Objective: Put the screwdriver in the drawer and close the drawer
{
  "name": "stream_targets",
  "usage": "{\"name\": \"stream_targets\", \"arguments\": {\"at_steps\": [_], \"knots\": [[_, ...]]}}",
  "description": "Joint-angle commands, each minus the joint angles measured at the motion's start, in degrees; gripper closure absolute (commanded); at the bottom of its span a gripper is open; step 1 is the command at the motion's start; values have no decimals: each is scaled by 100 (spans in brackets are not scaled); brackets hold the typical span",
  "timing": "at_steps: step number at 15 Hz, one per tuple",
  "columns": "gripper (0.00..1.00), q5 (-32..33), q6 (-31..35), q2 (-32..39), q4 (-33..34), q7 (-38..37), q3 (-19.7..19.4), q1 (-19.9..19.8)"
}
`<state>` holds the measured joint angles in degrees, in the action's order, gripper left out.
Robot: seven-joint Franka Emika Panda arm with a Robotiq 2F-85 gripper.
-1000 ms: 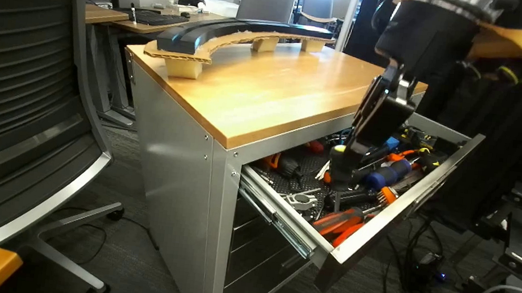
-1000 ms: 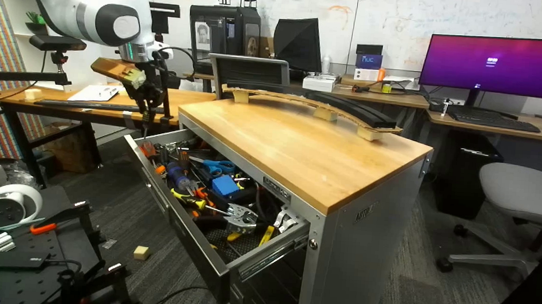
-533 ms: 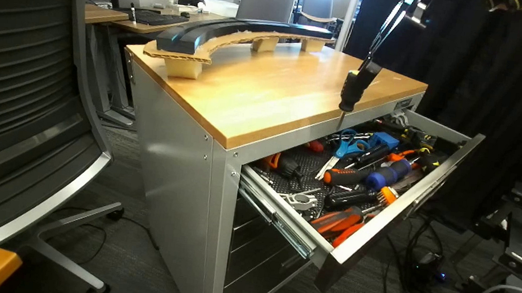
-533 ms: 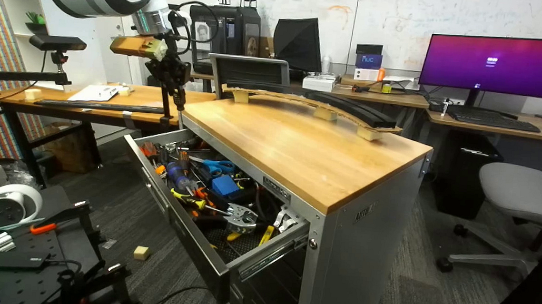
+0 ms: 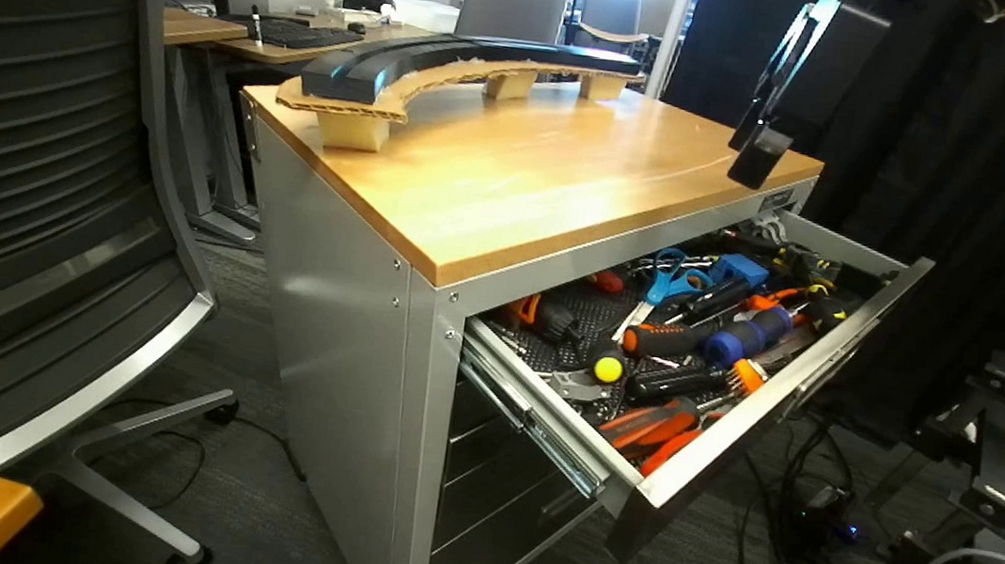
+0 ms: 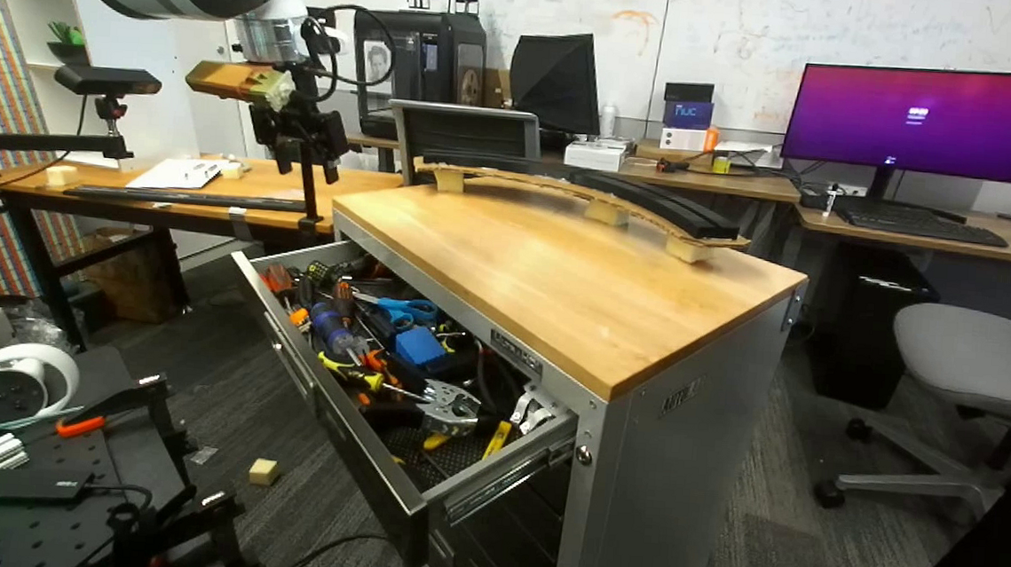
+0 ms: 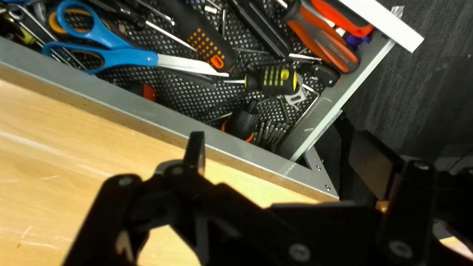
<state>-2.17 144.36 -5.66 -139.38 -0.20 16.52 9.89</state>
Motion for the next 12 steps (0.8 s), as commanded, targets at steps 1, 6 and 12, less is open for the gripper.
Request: {"name": "stream_targets", "arguments": {"at_steps": [1,6,12], "knots": [[0,-213,-1209,-779,-261,85,-164,204],[0,-372,-3225,-1493,-802,-463,-217,191],[0,-406,-1337,-1235,-2108,-979,-46,299]]}}
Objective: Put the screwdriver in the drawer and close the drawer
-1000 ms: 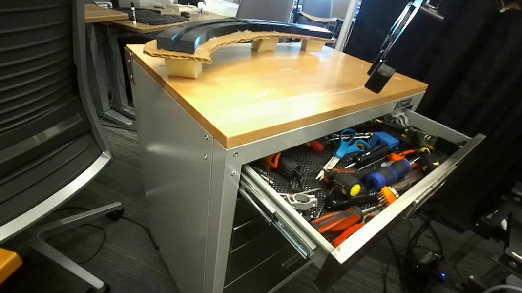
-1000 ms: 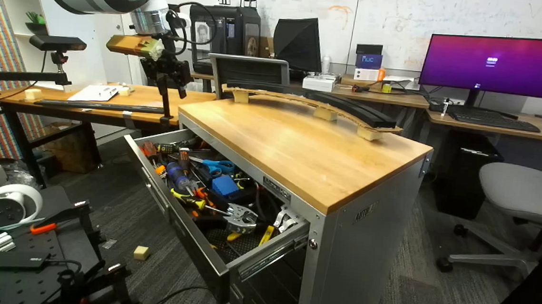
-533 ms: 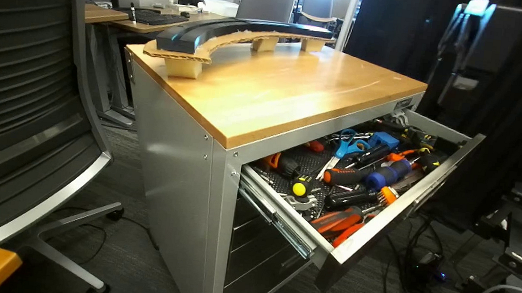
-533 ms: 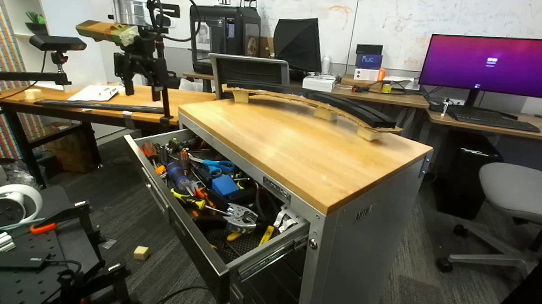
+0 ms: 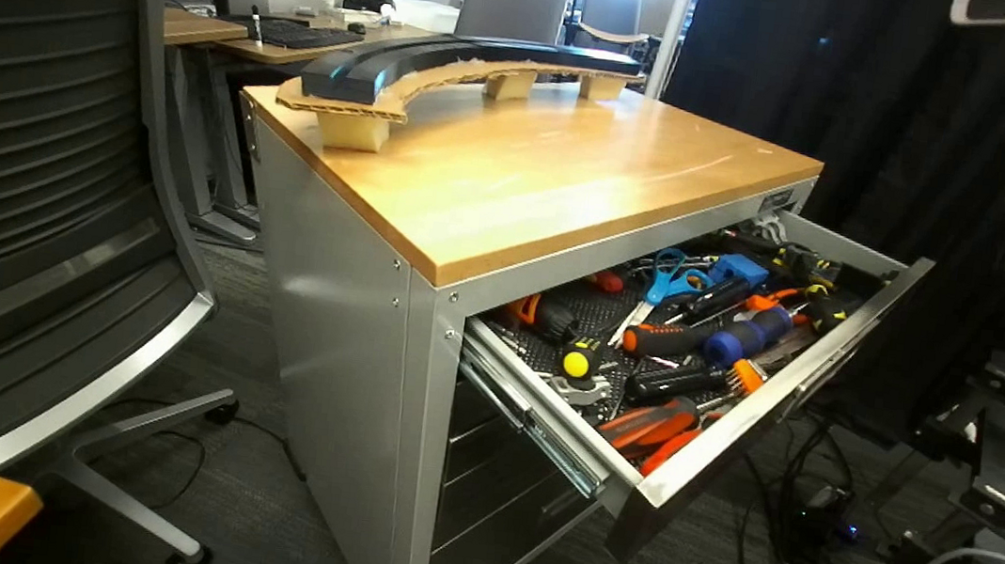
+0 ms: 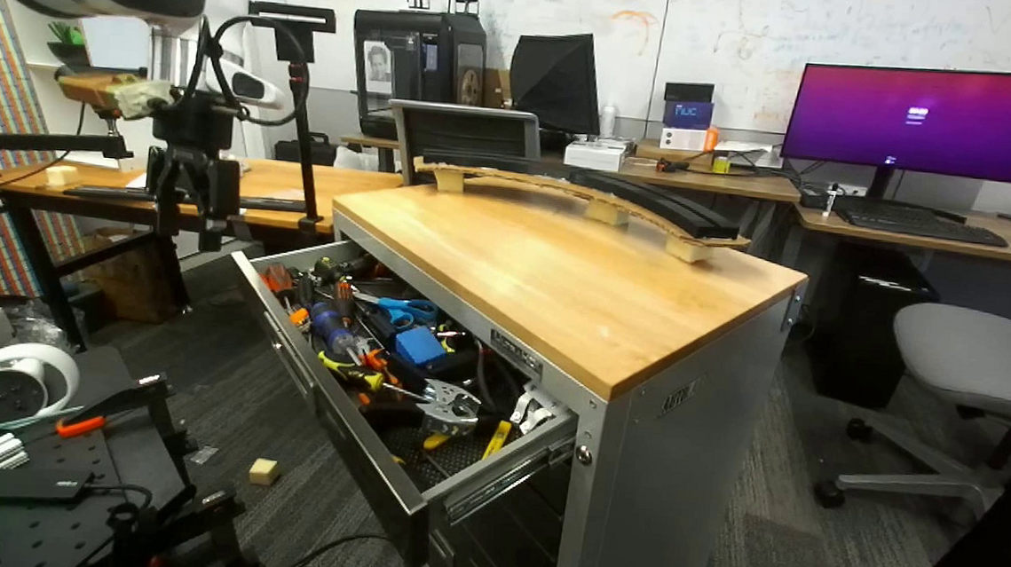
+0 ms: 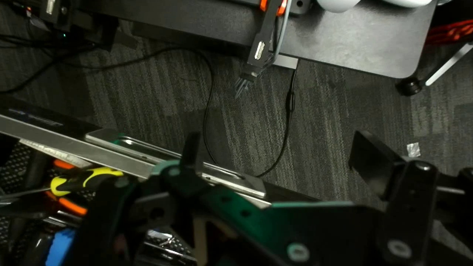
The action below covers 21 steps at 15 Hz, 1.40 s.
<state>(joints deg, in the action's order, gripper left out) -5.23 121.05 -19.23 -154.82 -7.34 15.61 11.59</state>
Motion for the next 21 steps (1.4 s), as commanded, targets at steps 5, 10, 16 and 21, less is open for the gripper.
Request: {"name": "stream_targets", "arguments": {"at_steps": [5,10,16,21], "knots": [[0,395,2603,1447,-447,-660,227,88],[49,1360,3622,2414,-442,-1115,145,214],[95,4304,4053,2726,-86,-2459,-417,809],[96,6743,4027,3261,904,-3476,-843,1303]]}}
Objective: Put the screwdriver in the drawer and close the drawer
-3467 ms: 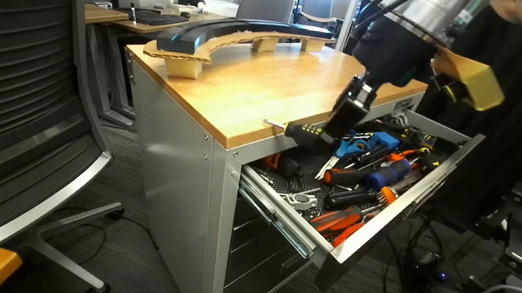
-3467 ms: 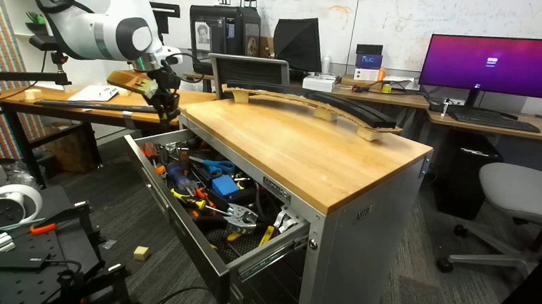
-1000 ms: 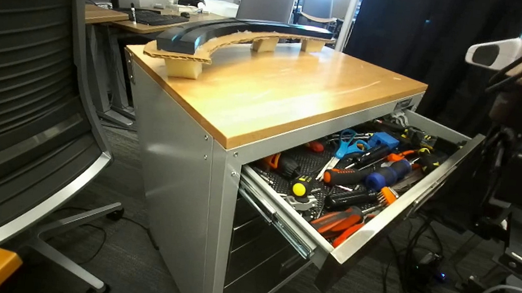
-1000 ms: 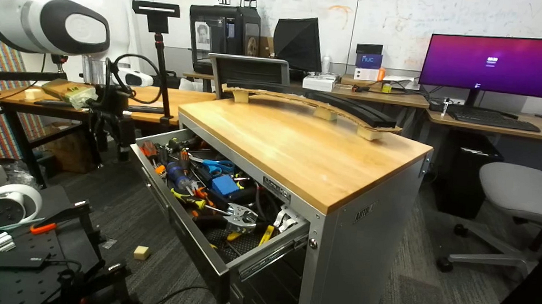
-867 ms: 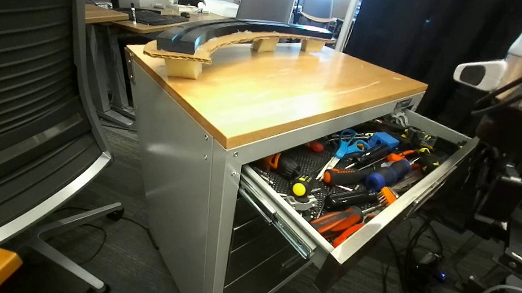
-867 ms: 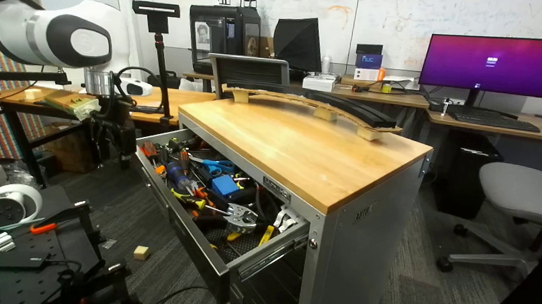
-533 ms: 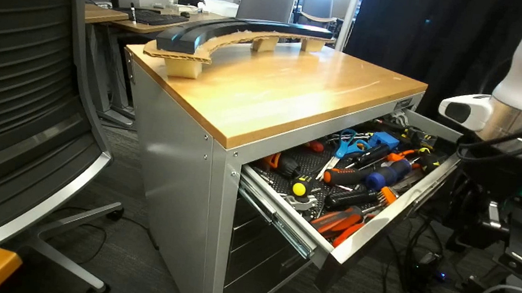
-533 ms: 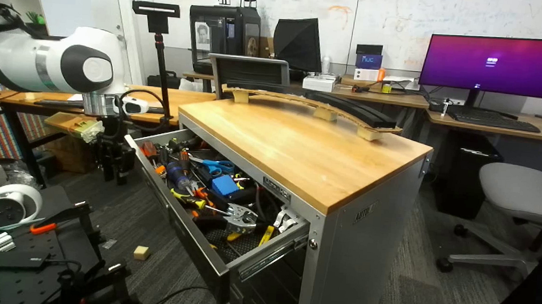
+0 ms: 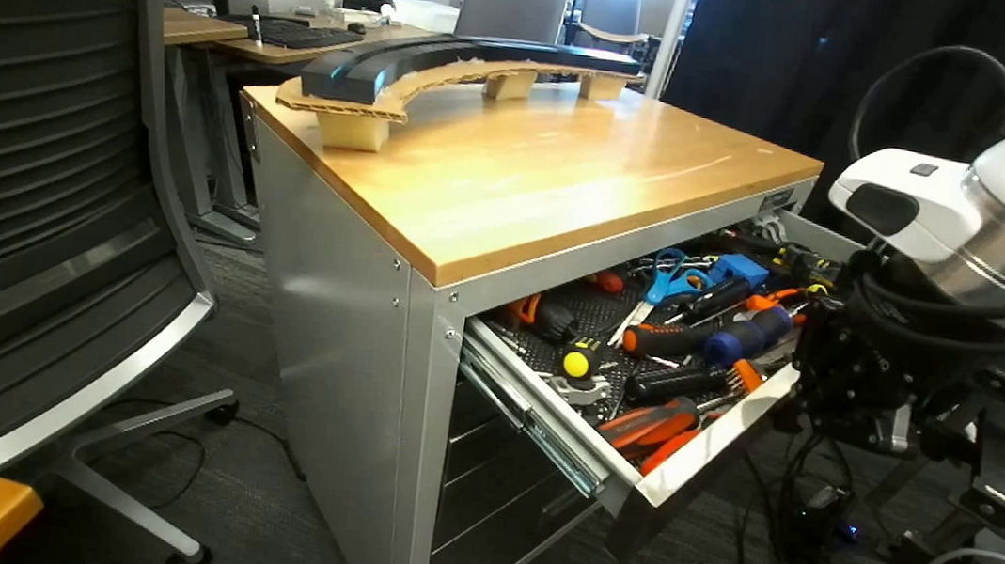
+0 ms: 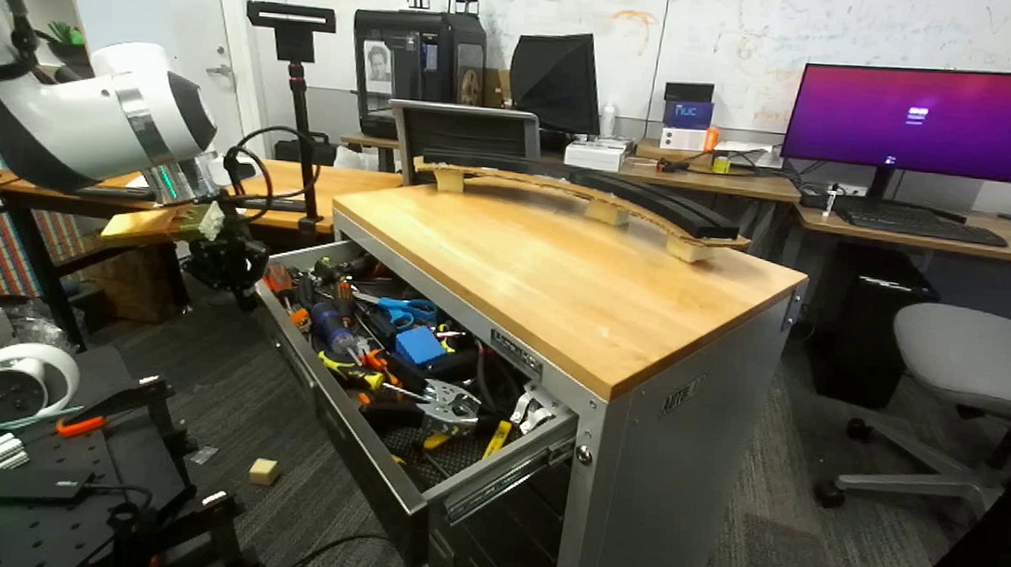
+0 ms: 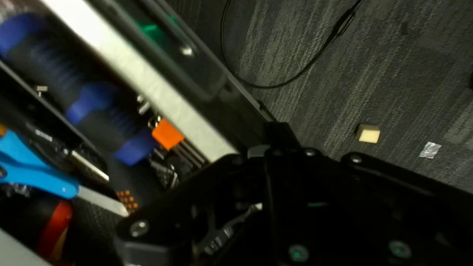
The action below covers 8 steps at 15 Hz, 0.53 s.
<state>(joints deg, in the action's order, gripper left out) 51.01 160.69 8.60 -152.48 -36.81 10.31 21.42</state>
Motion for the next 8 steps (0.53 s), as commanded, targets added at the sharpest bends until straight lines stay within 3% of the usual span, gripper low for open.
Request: {"name": "stream_targets", "arguments": {"at_steps": [1,8], "knots": [[95,1569,54,658,837,-787,-377,384],[95,4238,-70,1922,2207,-2298,-563,506]]}}
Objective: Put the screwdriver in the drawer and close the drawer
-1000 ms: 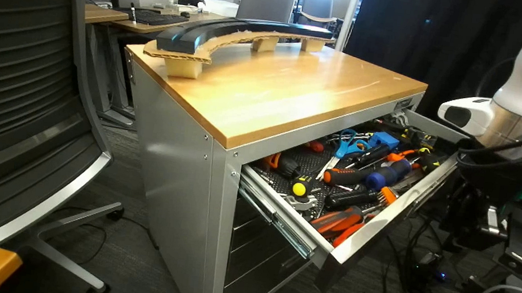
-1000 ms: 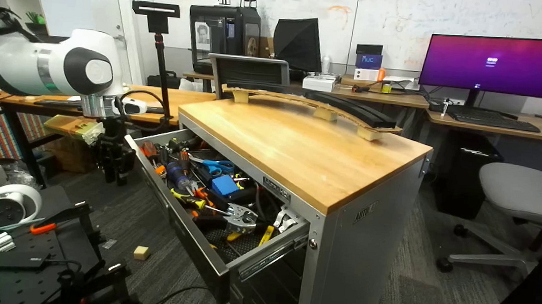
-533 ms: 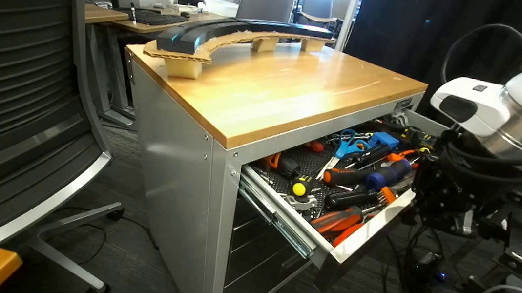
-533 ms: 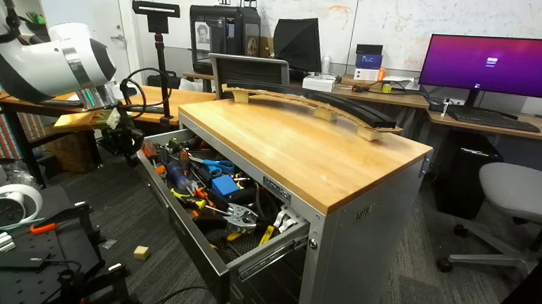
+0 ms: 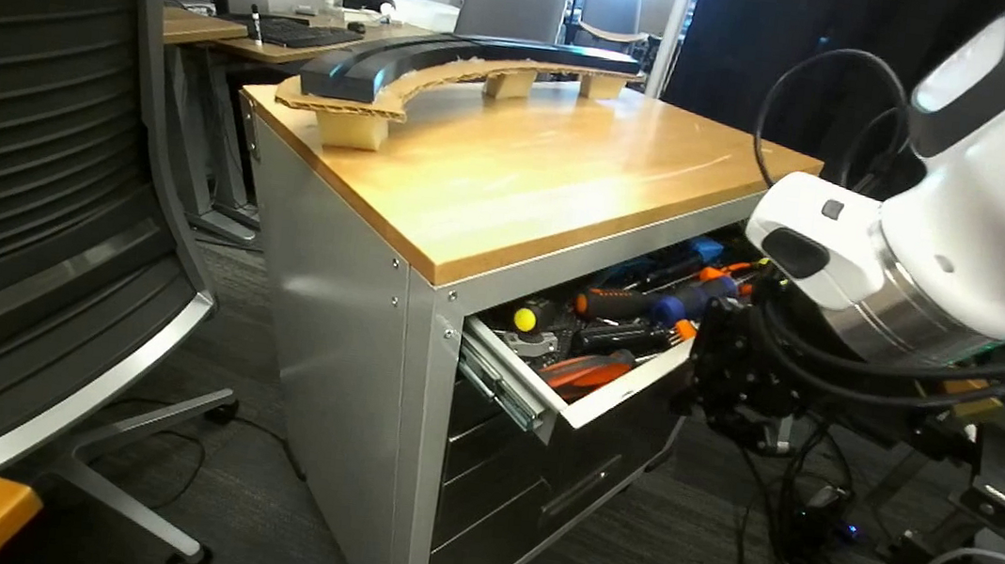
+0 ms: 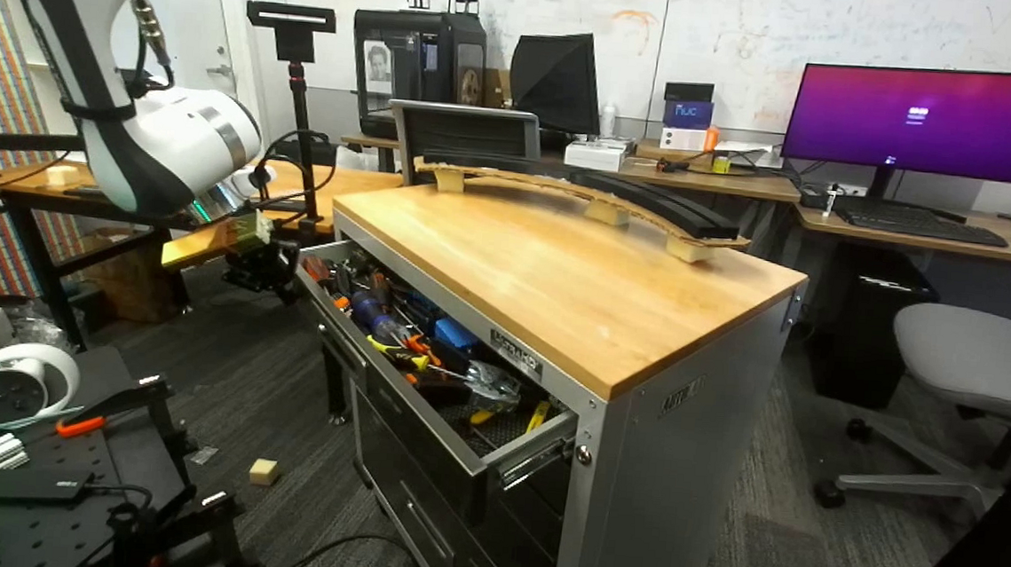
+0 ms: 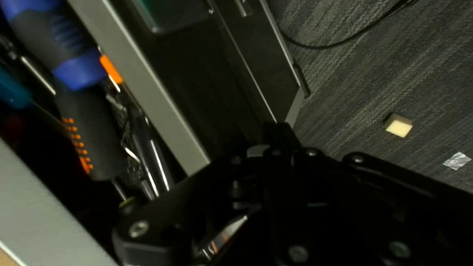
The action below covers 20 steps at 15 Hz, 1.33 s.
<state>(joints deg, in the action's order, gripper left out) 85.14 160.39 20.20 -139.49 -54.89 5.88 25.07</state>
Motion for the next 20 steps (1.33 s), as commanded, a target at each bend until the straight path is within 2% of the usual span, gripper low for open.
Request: {"name": "stream_targets", "arguments": {"at_steps": [1,5,12,13,14,20], "knots": [[95,1111,-61,922,1117,-617,-109,130],[94,1931,-163,1566,1897,-1020,-46,96],[94,3037,-382,2053,2477,-1443,22,52],[94,3063,-390,2130,2564,-1422,25,50],[94,3052,-709,2251,2614,-1121,622,-520],[94,2474,-1497,2972,3302,-818,1037,-770]]}}
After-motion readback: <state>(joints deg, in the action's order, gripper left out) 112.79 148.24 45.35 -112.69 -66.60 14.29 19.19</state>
